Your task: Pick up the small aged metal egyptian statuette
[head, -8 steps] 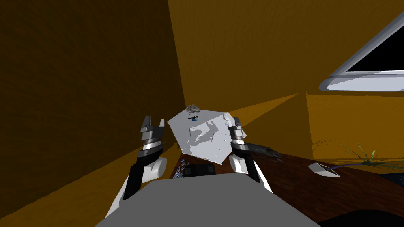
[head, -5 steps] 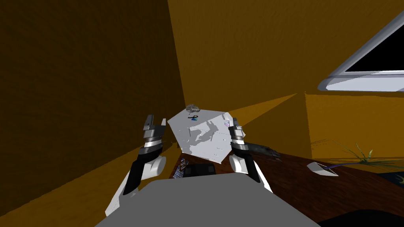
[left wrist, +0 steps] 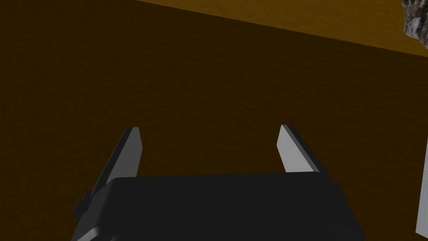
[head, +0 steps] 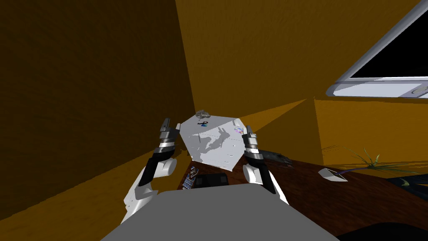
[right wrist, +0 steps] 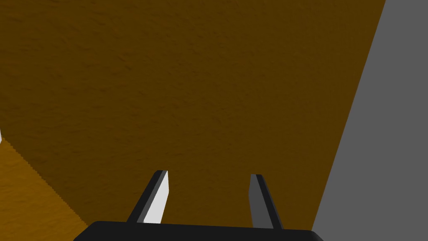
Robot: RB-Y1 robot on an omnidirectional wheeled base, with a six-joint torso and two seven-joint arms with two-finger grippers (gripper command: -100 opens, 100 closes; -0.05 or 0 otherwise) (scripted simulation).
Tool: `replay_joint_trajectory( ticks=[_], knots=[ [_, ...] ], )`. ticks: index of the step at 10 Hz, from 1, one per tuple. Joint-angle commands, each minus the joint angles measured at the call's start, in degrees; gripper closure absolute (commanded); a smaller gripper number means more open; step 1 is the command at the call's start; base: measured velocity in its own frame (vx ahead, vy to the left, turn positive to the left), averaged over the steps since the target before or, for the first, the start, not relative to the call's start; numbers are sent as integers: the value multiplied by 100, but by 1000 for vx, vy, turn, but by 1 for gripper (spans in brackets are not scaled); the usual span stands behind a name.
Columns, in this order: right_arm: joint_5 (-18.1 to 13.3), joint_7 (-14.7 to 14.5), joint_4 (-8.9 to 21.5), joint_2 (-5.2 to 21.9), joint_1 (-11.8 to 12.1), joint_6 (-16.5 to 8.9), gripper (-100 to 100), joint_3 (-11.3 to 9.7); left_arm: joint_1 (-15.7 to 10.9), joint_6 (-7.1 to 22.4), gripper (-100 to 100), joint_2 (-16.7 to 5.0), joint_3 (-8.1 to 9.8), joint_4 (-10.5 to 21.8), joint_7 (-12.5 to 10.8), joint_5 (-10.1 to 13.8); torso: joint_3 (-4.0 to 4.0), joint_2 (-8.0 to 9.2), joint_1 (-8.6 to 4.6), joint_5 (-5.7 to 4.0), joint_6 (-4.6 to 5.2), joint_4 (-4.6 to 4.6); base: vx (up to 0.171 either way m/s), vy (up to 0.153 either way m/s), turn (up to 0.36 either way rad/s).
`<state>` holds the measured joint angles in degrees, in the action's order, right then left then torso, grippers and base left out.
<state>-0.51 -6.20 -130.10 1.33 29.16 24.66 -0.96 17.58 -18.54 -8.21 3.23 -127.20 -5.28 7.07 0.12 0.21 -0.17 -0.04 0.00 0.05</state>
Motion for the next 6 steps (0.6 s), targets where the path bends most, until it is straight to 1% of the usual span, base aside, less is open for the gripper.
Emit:
replay_joint_trajectory(
  ticks=[1,2,3,4,5,6],
  knots=[
    [0,0,0,0,0,0,0,0,-286,227,-100,-140,52,165,-92,109,0,0,0,0,0,0,-40,-34,-38],
    [0,0,0,0,0,0,0,0,-473,405,-100,-252,97,338,-169,209,-3,-5,3,1,1,-1,-64,-52,-56],
    [0,0,0,0,0,0,0,0,-564,461,-100,-252,97,338,-169,209,-1,-1,0,1,1,-1,-41,-37,-16],
    [0,0,0,0,0,0,0,0,-799,666,-100,-362,141,525,-250,315,-3,-6,3,1,0,-1,-31,-38,-41],
    [0,0,0,0,0,0,0,0,-851,720,-100,-362,141,525,-250,315,-6,-9,3,1,1,-3,-26,-30,-24],
    [0,0,0,0,0,0,0,0,-1079,933,-100,-473,185,728,-335,427,-7,-12,5,2,0,-3,-37,-32,-57]
  ],
)
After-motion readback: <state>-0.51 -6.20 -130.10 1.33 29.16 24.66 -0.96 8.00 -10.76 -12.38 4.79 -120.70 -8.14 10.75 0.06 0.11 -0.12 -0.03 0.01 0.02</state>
